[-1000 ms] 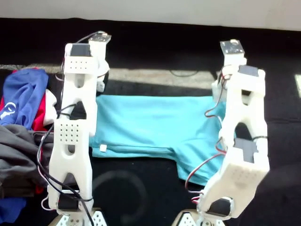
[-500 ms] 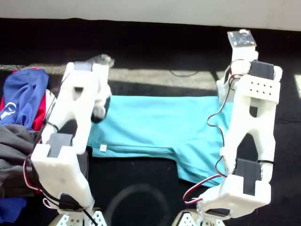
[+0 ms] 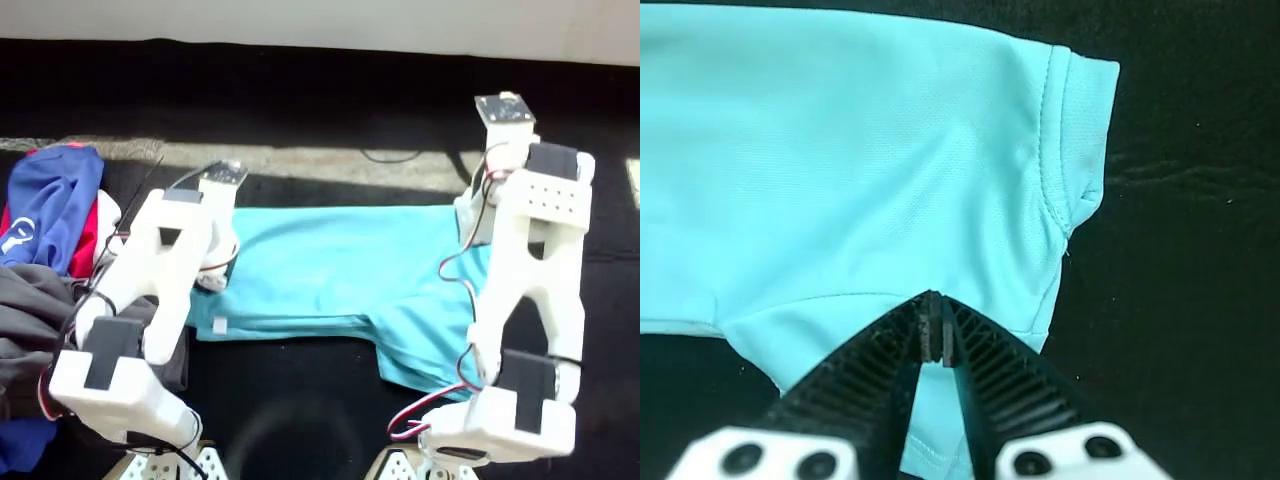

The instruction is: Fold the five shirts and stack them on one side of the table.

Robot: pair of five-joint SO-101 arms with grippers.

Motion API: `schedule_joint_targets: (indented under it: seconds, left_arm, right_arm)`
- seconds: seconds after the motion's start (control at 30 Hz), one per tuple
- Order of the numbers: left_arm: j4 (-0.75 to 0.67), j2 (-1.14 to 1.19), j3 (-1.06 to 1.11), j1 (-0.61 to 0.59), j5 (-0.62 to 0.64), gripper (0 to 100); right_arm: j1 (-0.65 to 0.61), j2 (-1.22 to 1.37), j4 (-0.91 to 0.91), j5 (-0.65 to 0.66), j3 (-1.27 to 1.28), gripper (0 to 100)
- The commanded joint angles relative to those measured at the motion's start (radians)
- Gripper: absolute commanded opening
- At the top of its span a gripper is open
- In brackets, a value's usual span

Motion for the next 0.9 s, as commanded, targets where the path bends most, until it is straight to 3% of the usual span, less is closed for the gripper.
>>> schedule_joint_targets:
  seconds: [0.0, 0.17, 0.33, 0.7, 0.87]
  left_arm:
    - [0.063, -0.203, 0.048, 0.018, -0.002, 1]
    - [0.061, -0.369, 0.171, 0.048, -0.005, 1]
    - [-0.009, -0.381, 0.217, 0.050, -0.005, 1]
    - [-0.028, -0.390, 0.091, 0.044, 0.002, 1]
    - [-0.028, -0.390, 0.074, 0.035, 0.002, 1]
  right_arm:
    - [0.002, -0.171, -0.165, 0.000, 0.237, 0.8]
    - [-0.051, -0.384, -0.375, 0.069, 0.642, 0.8]
    - [-0.065, -0.487, -0.453, 0.118, 0.895, 1.2]
    - [-0.059, -0.496, -0.308, 0.118, 0.978, 1.3]
    - [0.045, -0.498, -0.337, 0.121, 0.949, 1.3]
